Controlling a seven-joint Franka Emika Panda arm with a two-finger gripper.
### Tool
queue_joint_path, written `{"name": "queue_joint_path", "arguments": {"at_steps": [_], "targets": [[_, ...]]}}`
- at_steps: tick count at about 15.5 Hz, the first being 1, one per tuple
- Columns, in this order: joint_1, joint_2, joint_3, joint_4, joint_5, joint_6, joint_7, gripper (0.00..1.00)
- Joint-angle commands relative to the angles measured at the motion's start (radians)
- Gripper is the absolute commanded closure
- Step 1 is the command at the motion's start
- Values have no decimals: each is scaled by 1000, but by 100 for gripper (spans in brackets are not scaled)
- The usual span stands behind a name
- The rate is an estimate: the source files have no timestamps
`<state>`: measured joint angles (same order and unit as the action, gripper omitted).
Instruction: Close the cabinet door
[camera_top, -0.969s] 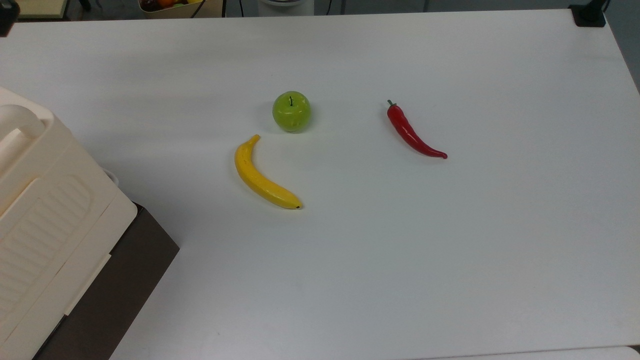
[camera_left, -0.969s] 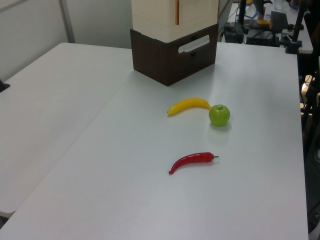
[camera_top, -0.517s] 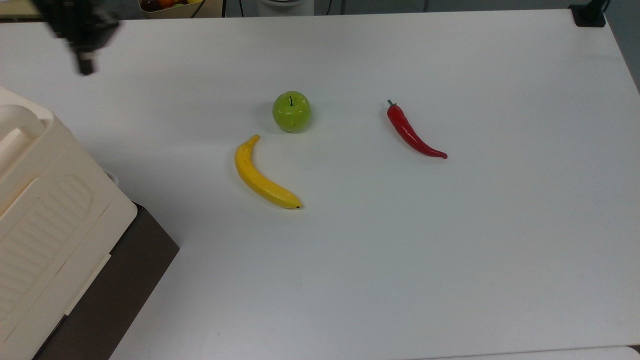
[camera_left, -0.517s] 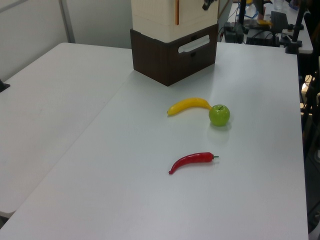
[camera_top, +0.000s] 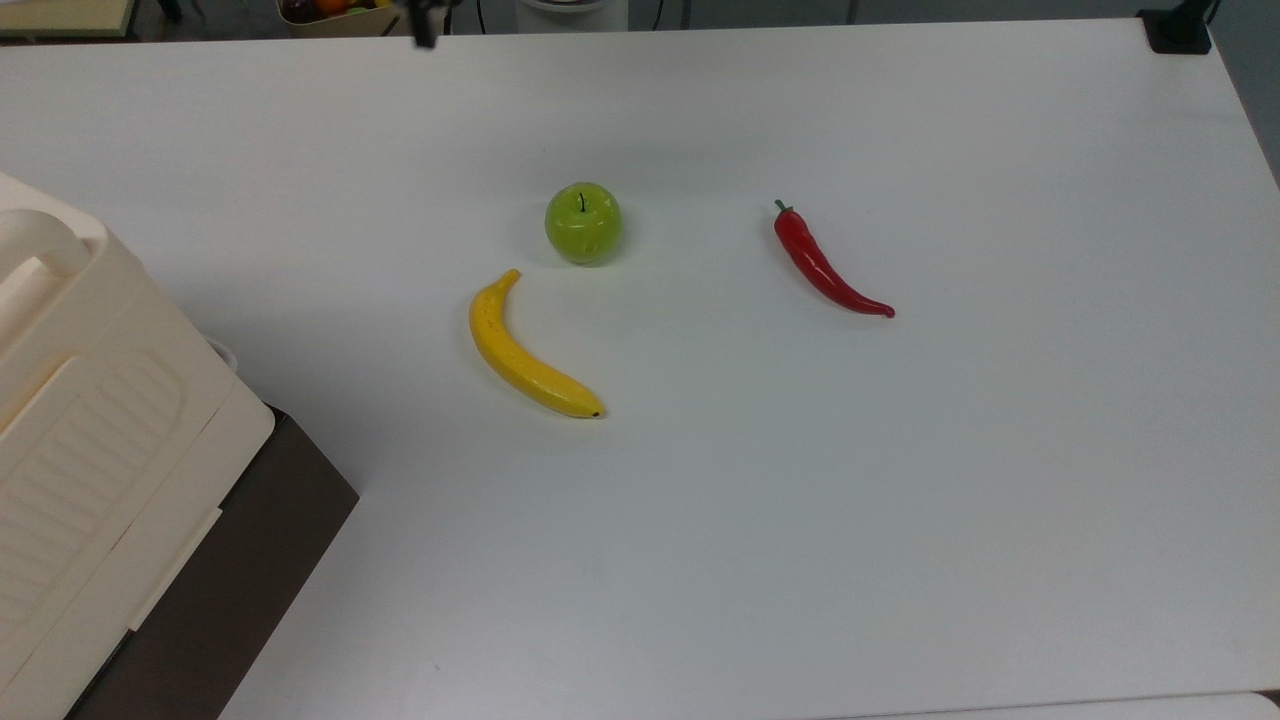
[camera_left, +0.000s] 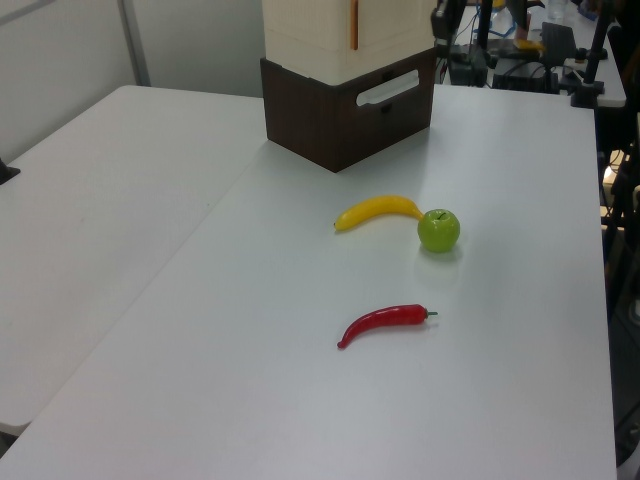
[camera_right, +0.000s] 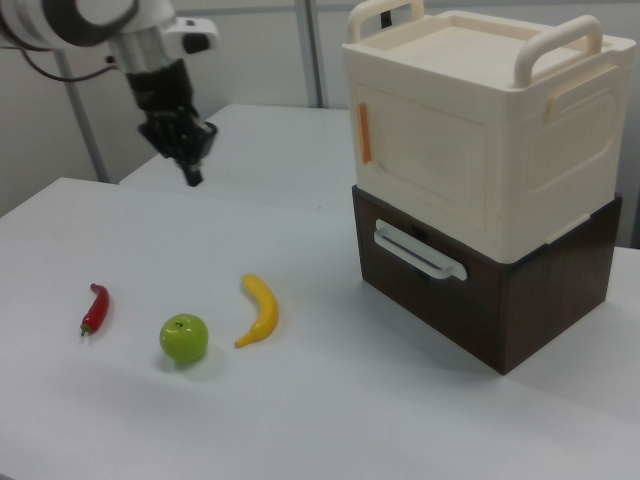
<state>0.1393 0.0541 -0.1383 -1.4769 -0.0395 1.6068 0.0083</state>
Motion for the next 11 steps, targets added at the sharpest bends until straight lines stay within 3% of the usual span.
{"name": "queue_joint_path", "arguments": {"at_steps": [1, 3, 5, 6, 9, 11], "targets": [[-1, -69, 28, -55, -16, -53, -41, 98], [3, -71, 28, -57, -14, -62, -25, 92], [-1, -71, 28, -57, -14, -61, -13, 53], [-1, -69, 28, -57, -16, -61, -13, 51], [-4, -71, 26, -59, -20, -62, -13, 2], [-6, -71, 26, -65, -28, -73, -13, 0]]}}
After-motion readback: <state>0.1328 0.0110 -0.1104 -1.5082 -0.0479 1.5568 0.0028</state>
